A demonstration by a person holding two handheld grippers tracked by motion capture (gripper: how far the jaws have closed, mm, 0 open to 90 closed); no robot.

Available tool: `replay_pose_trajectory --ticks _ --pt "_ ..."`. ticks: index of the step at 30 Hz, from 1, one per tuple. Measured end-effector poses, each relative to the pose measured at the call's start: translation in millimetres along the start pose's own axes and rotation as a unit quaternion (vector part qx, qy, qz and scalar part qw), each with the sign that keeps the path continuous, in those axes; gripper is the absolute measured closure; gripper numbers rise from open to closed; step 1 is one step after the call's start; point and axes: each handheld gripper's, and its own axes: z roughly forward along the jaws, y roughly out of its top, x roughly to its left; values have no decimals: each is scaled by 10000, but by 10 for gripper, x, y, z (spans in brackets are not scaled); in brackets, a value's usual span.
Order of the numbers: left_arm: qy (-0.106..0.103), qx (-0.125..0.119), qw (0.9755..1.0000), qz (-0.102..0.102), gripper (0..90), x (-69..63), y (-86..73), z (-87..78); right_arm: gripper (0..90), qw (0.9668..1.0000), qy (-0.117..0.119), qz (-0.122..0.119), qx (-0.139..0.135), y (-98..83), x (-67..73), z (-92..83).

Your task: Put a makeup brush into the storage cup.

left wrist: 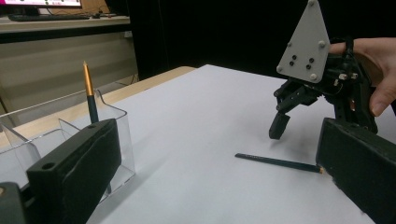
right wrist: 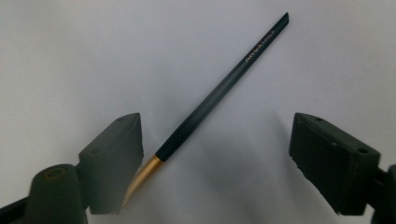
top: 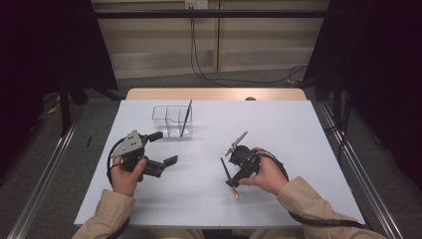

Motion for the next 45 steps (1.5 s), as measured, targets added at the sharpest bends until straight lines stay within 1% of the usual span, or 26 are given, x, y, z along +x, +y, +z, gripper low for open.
replay_pose_trajectory --ticks 3,4,7,10,11,13,15,17,18,19,23,25,31,33,38,40,41,45 --pt "8 20 10000 11 0 2 -3 4 257 9999 21 -97 55 1 16 22" --pt "4 23 10000 20 0 2 -2 5 285 9999 18 -162 53 0 15 34" --pt "13 15 10000 16 1 1 0 1 317 9998 32 -171 70 2 16 58" --pt "25 11 10000 0 1 5 -3 -2 344 9997 3 -228 68 4 15 62" --pt "30 13 10000 3 1 5 -4 -1 359 9998 -3 -205 82 5 12 58" --pt "20 16 10000 16 1 5 -2 -1 389 9996 -21 -257 83 1 -1 53" --pt "12 -4 10000 -8 1 3 -2 -1 438 9995 -43 -309 92 -5 -13 46" --pt "21 -11 10000 -4 1 7 -4 -5 512 9991 -120 -402 111 -16 -15 35" --pt "19 -10 10000 -5 1 9 -5 -7 546 9992 -125 -347 131 -19 -12 26" --pt "24 -4 10000 -2 1 9 -6 -9 575 9990 -128 -393 164 -23 -22 16" --pt "16 -3 10000 -7 1 7 -6 -11 646 9986 -98 -462 231 -38 -40 0" --pt "29 9 10000 1 1 8 -9 -10 665 9983 -84 -490 289 -41 -44 -8" --pt "57 19 10000 11 1 5 -10 -20 685 9981 -93 -457 398 -38 -47 -16" --pt "58 20 10000 -2 1 7 -13 -26 695 9978 -76 -481 450 -34 -50 -18" --pt "55 19 10000 -10 1 9 -15 -32 742 9969 -57 -444 642 -38 -76 -37" --pt "72 37 10000 -3 1 4 -15 -30 771 9968 -15 -458 657 -39 -88 -35" --pt "62 31 10000 -25 1 2 -17 -27 778 9964 -39 -478 702 -36 -92 -37" --pt "62 65 10000 -11 1 2 -21 -25 798 9960 -31 -416 792 -16 -93 -34"
